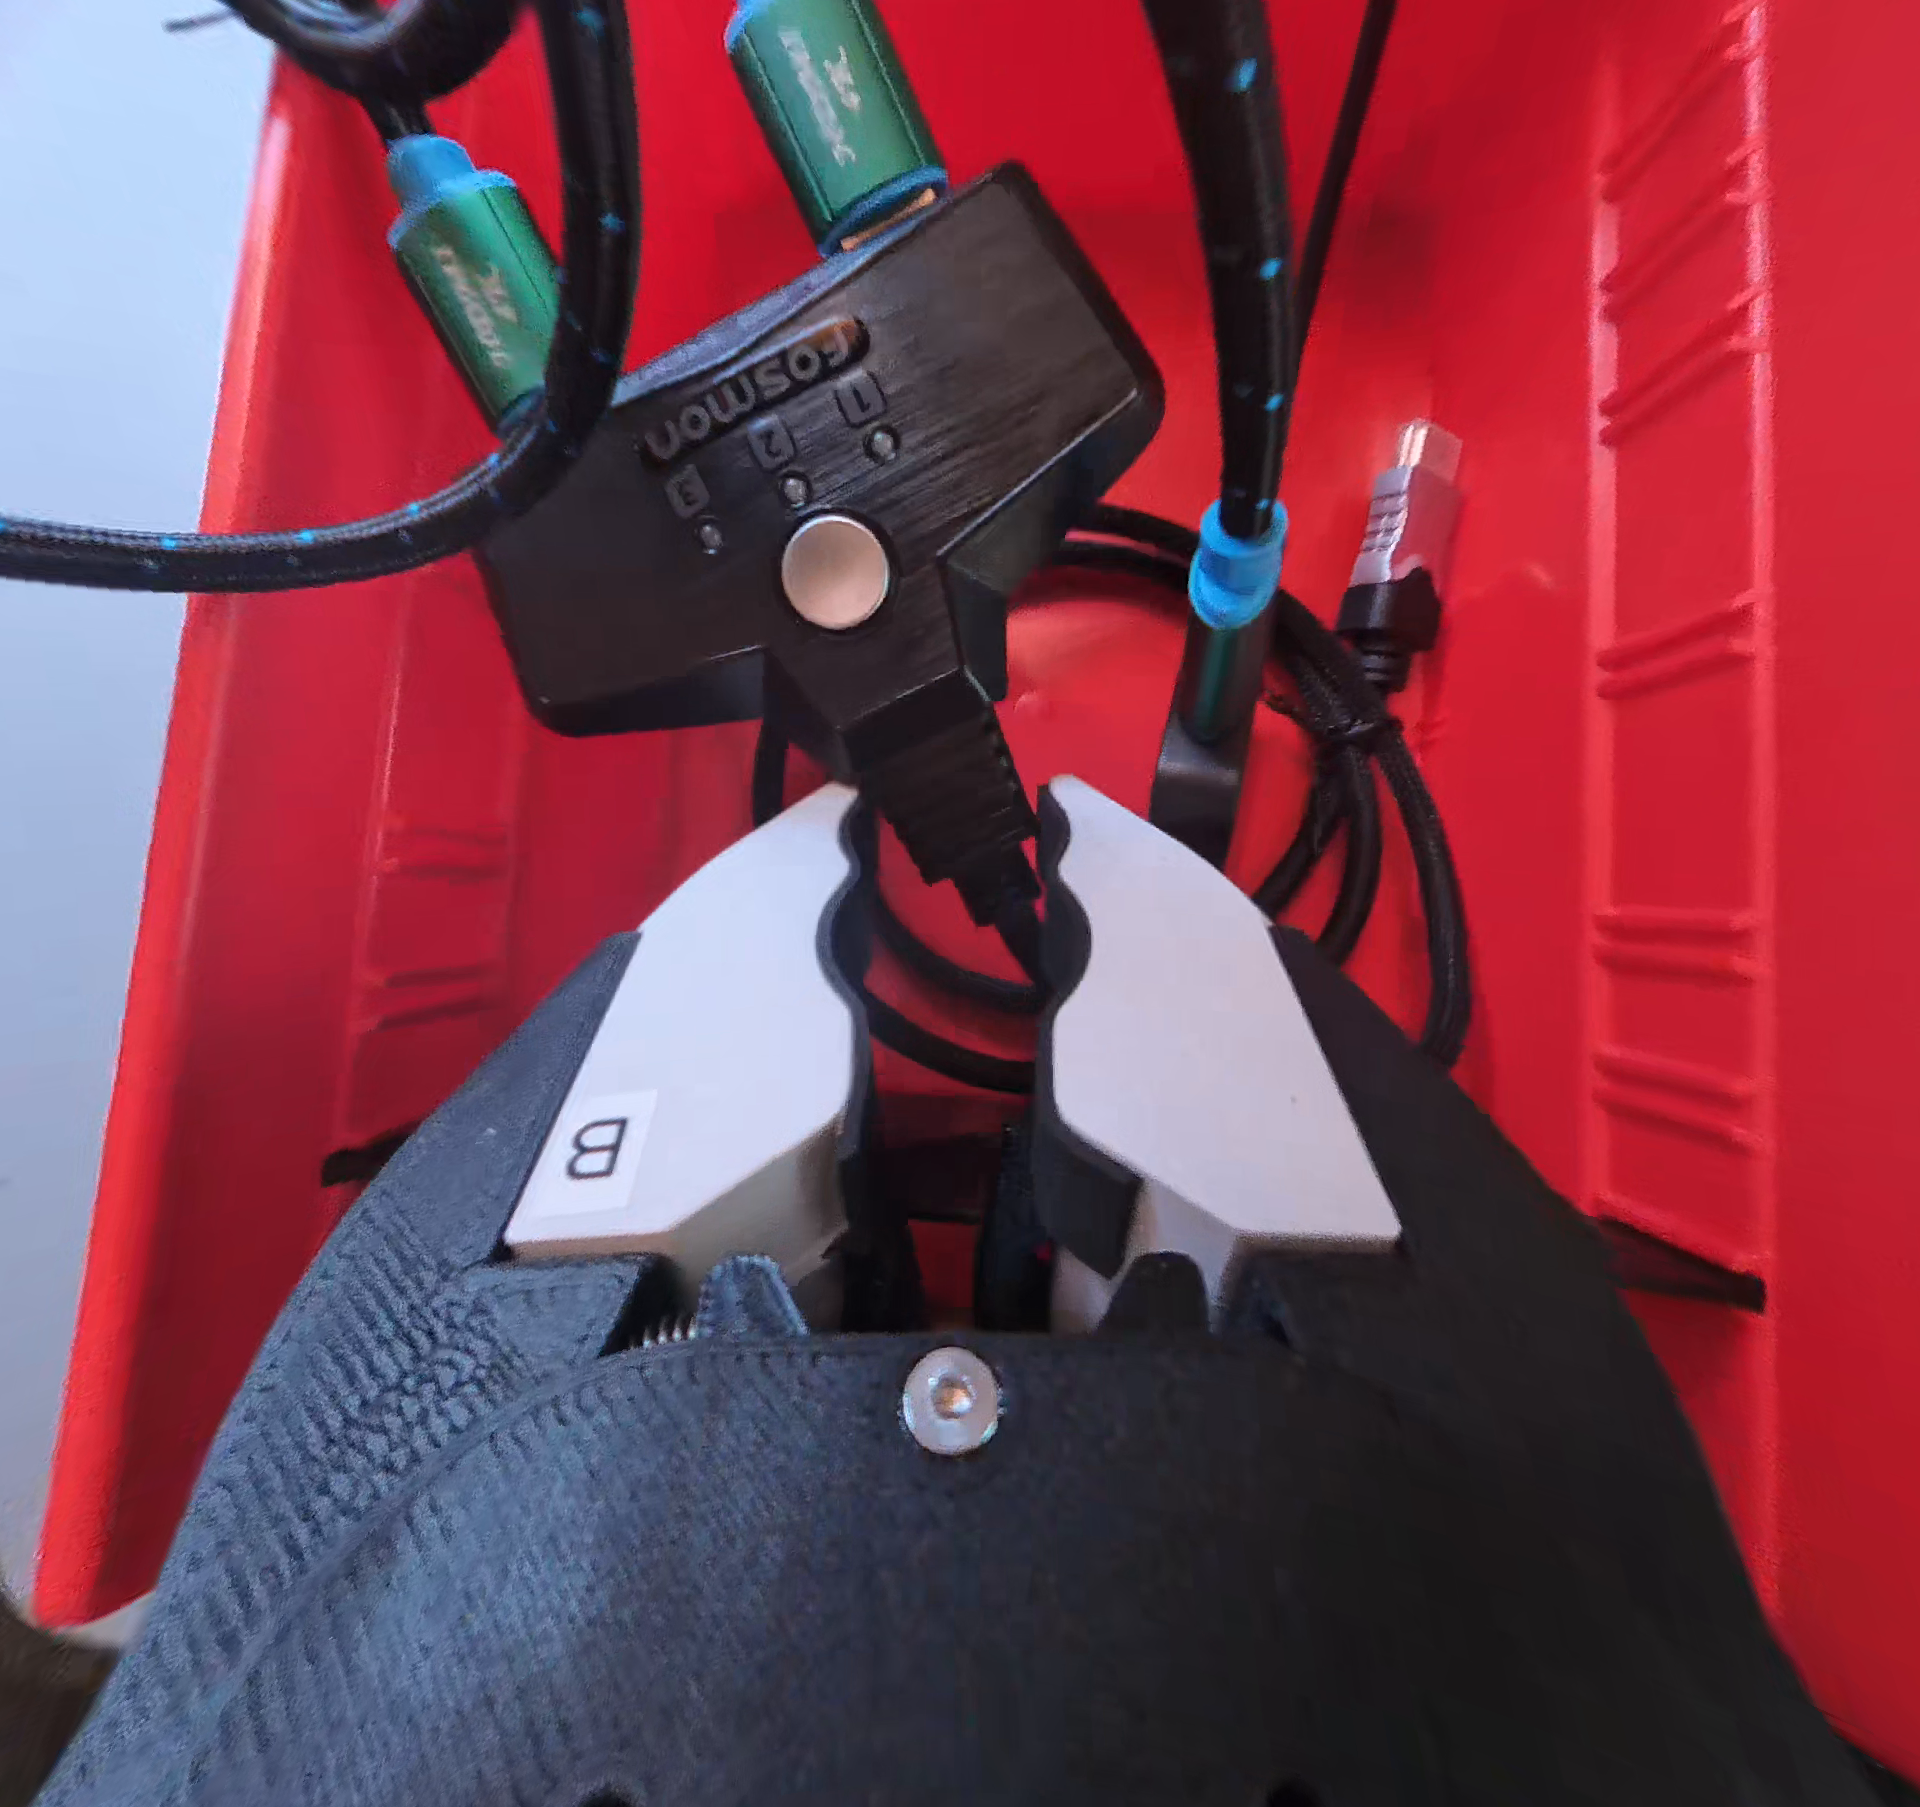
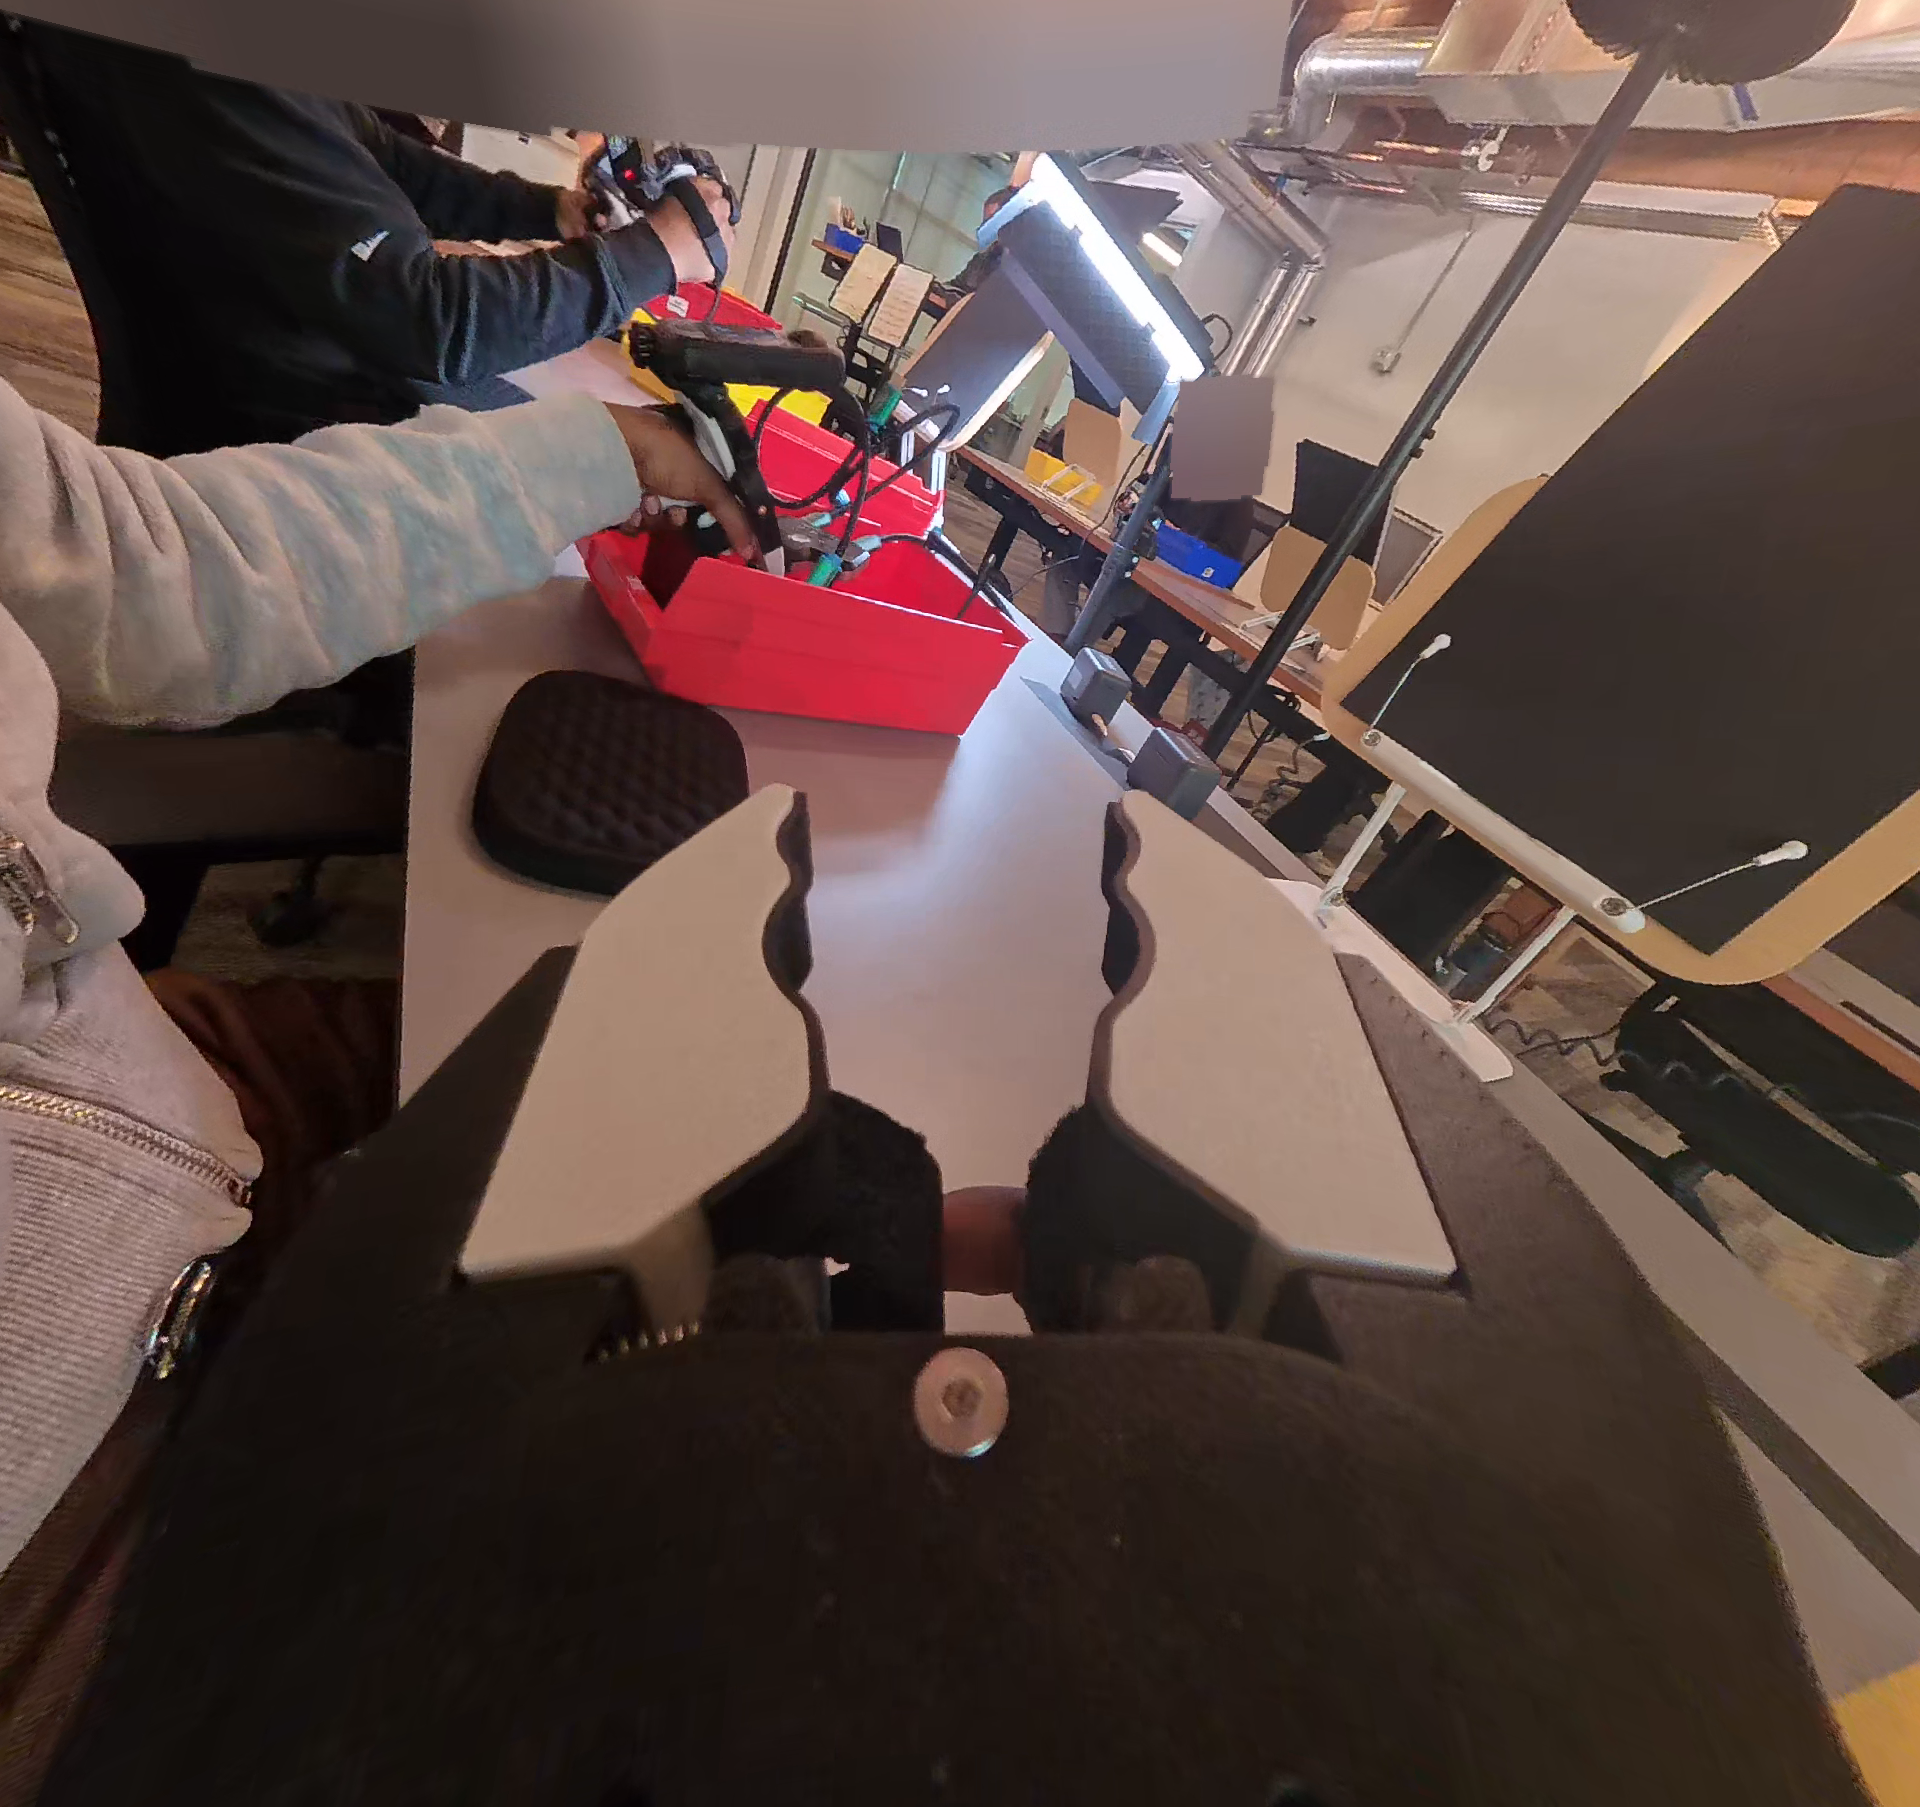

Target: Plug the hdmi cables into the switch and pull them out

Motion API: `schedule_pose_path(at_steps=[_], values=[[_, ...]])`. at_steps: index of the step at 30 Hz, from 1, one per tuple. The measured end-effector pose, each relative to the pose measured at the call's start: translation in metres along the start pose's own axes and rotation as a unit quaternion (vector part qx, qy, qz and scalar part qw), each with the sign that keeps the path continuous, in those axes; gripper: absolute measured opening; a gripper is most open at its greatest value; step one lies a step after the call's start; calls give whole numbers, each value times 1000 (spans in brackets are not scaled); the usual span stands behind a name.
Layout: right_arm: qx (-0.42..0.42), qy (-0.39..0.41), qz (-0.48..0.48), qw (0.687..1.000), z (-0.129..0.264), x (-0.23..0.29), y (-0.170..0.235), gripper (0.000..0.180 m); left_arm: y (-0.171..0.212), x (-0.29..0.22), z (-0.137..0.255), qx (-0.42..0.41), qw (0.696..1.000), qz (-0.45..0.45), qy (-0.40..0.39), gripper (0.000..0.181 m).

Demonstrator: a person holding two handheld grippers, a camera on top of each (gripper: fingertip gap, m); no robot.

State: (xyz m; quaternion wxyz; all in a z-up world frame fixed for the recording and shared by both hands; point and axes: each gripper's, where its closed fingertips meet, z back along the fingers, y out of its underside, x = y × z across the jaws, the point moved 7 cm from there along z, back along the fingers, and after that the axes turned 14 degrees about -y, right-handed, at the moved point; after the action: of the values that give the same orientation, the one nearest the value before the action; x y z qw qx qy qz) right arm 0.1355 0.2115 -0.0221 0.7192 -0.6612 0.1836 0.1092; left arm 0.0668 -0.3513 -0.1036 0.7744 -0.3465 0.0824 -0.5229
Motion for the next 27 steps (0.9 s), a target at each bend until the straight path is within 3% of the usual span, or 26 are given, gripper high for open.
schedule_pose_path(at_steps=[7,13,19,23,27], values=[[8,10,19,1000,-3,-2,2,51,-5,12,24,-157,983,89,23,25],[1,12,39,999,-10,-1,-2,49,-20,15,53,-232,971,60,5,25],[5,13,55,998,-15,1,-3,48,-40,3,83,-286,951,-68,-93,24],[1,18,58,998,-13,1,-4,47,-46,2,96,-324,929,-94,-152,24],[7,26,67,997,-9,1,-4,46,-44,5,111,-371,884,-123,-256,24]])
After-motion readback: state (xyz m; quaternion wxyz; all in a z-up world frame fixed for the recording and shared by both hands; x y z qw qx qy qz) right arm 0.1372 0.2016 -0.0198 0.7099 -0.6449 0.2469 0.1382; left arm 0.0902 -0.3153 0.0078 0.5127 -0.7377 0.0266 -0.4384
